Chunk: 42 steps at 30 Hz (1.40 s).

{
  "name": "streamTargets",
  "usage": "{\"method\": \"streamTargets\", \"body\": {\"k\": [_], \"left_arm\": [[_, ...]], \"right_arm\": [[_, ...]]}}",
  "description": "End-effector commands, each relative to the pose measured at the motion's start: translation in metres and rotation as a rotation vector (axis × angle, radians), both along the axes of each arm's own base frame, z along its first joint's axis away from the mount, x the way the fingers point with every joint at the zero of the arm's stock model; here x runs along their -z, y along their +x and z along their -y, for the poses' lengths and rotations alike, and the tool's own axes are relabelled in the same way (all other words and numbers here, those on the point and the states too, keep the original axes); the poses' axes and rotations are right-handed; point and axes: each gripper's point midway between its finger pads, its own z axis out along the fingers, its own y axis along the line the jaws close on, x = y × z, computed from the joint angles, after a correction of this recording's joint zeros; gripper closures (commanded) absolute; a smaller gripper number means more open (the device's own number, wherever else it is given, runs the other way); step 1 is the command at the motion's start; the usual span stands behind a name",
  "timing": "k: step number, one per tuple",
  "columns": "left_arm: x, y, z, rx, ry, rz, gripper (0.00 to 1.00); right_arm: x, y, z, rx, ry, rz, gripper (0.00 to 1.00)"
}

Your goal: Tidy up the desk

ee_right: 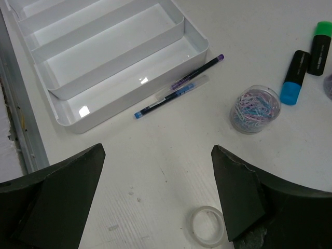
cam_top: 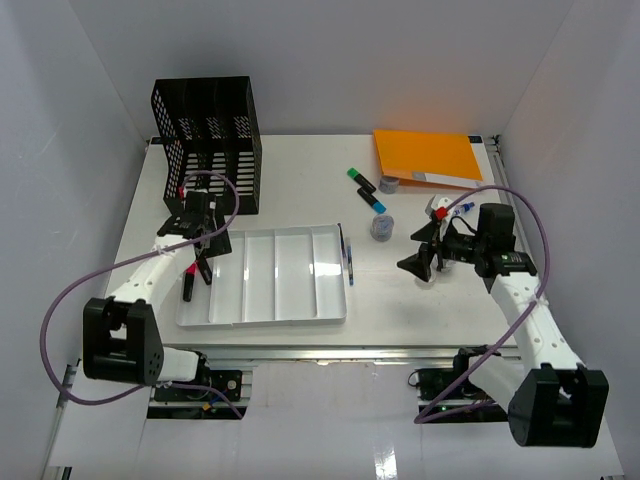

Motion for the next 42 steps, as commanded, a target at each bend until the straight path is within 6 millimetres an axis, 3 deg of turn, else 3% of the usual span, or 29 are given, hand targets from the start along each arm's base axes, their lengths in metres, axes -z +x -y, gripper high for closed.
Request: {"method": "streamTargets", "body": {"k": [1,5,7,8,9,11,13,17,21,26,34,42], "left_arm": [[-0.041,0.013,0.053,0.173,-0.258,0.192,0.15],[-0.074,0.006,0.121,0.458,-0.565,0.34,0.14],[-0.091,0.005,0.143,0.571,-0.667,0.43,0.13],[-0.093,0.0,0.152,0.616,-0.708,0.448,0.13],[-0.093,-0.006,0.159,0.652,-0.748,0.462,0.12],[-0.095,-0.014,0.167,0.706,-0.796,0.456,0.11],[-0.099,-0.016,0.171,0.737,-0.807,0.454,0.11],[-0.107,-0.023,0.175,0.765,-0.838,0.483,0.1],[-0.115,-0.024,0.172,0.764,-0.818,0.519,0.1],[-0.12,-0.026,0.17,0.764,-0.806,0.548,0.1],[-0.122,-0.026,0.171,0.771,-0.81,0.551,0.1],[-0.12,-0.026,0.171,0.766,-0.814,0.545,0.09]], "right_arm": [[-0.012,0.024,-0.007,-0.041,-0.054,0.015,0.1],[-0.023,0.076,-0.024,0.006,-0.17,-0.022,0.08],[-0.005,0.104,-0.04,0.073,-0.27,-0.071,0.04],[-0.02,0.114,-0.044,0.119,-0.284,-0.04,0.04],[-0.008,0.134,-0.052,0.16,-0.318,-0.082,0.03],[-0.016,0.169,-0.069,0.226,-0.32,-0.1,0.01],[0.008,0.194,-0.076,0.26,-0.359,-0.16,0.0],[0.026,0.25,-0.095,0.312,-0.385,-0.17,0.05],[0.049,0.29,-0.1,0.364,-0.408,-0.156,0.07],[0.089,0.321,-0.096,0.424,-0.439,-0.134,0.17],[0.112,0.344,-0.099,0.47,-0.408,-0.129,0.24],[0.135,0.358,-0.084,0.525,-0.409,-0.157,0.34]]}}
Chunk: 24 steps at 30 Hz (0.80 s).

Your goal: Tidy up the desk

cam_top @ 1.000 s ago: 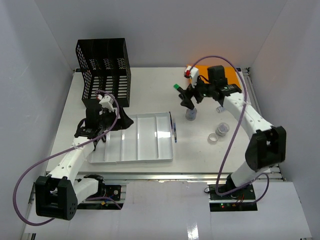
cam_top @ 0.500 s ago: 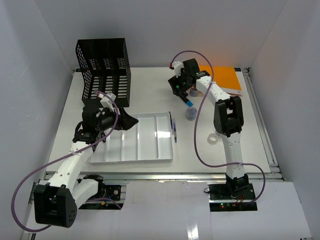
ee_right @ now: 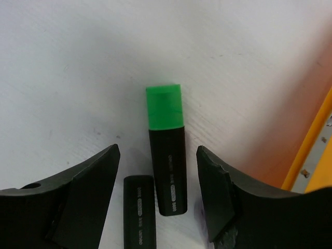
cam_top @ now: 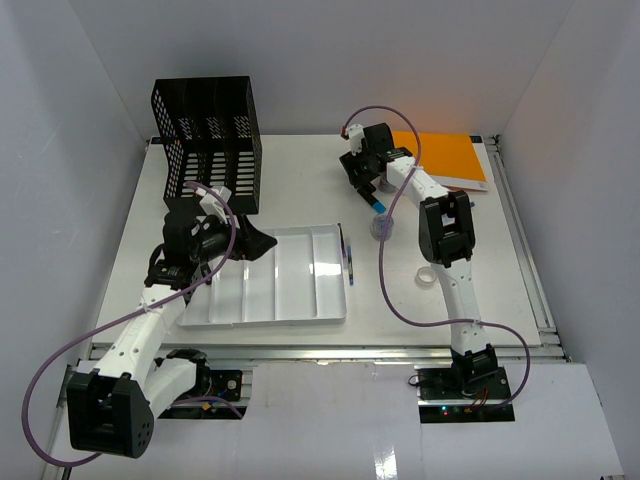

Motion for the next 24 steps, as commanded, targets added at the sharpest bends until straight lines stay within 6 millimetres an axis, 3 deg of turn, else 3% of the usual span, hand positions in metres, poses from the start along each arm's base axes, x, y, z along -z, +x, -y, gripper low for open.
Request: {"method": "streamTargets", "body": {"k": [1,14,19,22,24], "left_arm": [[-0.006,-0.002,0.002,0.018,-0.012,0.03,0.09],[-0.008,-0.003,0.003,0.023,-0.019,0.036,0.09],[-0.012,-0.011,0.015,0.104,-0.08,0.035,0.09],[-0.014,-0.013,0.021,0.14,-0.125,0.024,0.09],[-0.017,-0.016,0.026,0.165,-0.174,0.012,0.09]], "right_arm": [[-0.004,0.026,0.011,0.06,0.035,0.054,0.35],[0.005,0.015,0.007,0.022,0.063,-0.007,0.53],[0.01,0.005,0.004,0.004,0.056,-0.032,0.63],[0.001,0.006,0.005,0.011,0.051,-0.014,0.7],[-0.016,0.01,0.006,0.017,0.059,0.022,0.72]]}}
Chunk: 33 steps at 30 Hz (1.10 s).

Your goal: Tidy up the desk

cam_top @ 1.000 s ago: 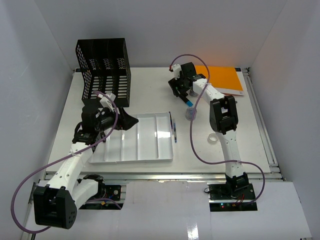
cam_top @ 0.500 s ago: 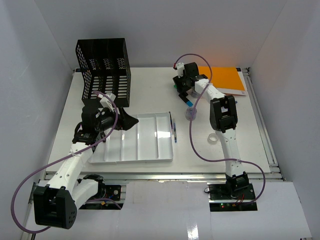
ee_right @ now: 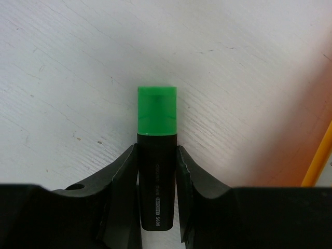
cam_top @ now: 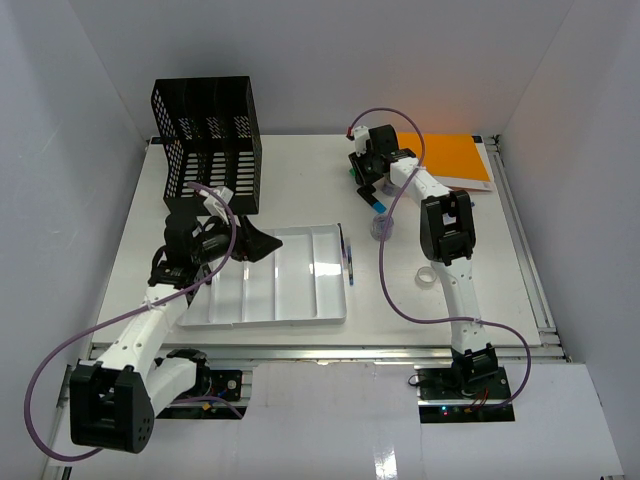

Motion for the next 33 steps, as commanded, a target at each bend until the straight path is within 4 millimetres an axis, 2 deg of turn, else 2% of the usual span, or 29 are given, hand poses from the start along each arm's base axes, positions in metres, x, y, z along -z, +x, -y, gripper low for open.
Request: {"method": "streamTargets", "body": {"k": [1,4,6,7,9,10,11,17,21,22,24,27,33], "left_arm": [[-0.015,-0.01,0.016,0.104,-0.123,0.016,0.09],[-0.029,-0.011,0.021,0.109,-0.241,0.024,0.09],[-0.028,-0.012,0.022,0.092,-0.318,-0.005,0.09],[-0.023,-0.011,0.022,0.078,-0.341,-0.028,0.09],[-0.031,-0.008,0.023,0.061,-0.407,-0.031,0.1],[-0.032,-0.006,0.023,0.048,-0.424,-0.025,0.1],[-0.033,-0.004,0.024,0.035,-0.449,-0.046,0.1],[-0.039,0.022,0.05,-0.037,-0.485,-0.077,0.12],[-0.04,0.027,0.089,-0.018,-0.499,-0.114,0.16],[-0.043,0.028,0.096,-0.018,-0.513,-0.113,0.17],[-0.04,0.027,0.116,0.007,-0.523,-0.142,0.19],[-0.042,0.027,0.135,0.019,-0.542,-0.159,0.2],[-0.031,0.016,0.173,0.025,-0.526,-0.2,0.21]], "right_arm": [[-0.041,0.002,-0.002,0.0,0.021,0.063,0.74],[-0.077,0.002,-0.008,-0.018,0.069,0.124,0.77],[-0.107,-0.004,-0.013,-0.04,0.113,0.16,0.78],[-0.112,-0.009,-0.014,-0.05,0.126,0.16,0.79],[-0.139,-0.024,-0.018,-0.087,0.176,0.179,0.81],[-0.131,-0.034,-0.018,-0.098,0.185,0.144,0.81],[-0.155,-0.049,-0.024,-0.145,0.235,0.165,0.83],[-0.165,-0.152,-0.031,-0.314,0.39,0.042,0.84],[-0.171,-0.213,-0.025,-0.398,0.445,-0.002,0.85],[-0.182,-0.227,-0.022,-0.42,0.458,0.018,0.85],[-0.176,-0.253,-0.018,-0.446,0.474,-0.01,0.85],[-0.177,-0.281,-0.011,-0.469,0.489,-0.012,0.85],[-0.17,-0.311,-0.001,-0.482,0.474,0.002,0.85]]}}
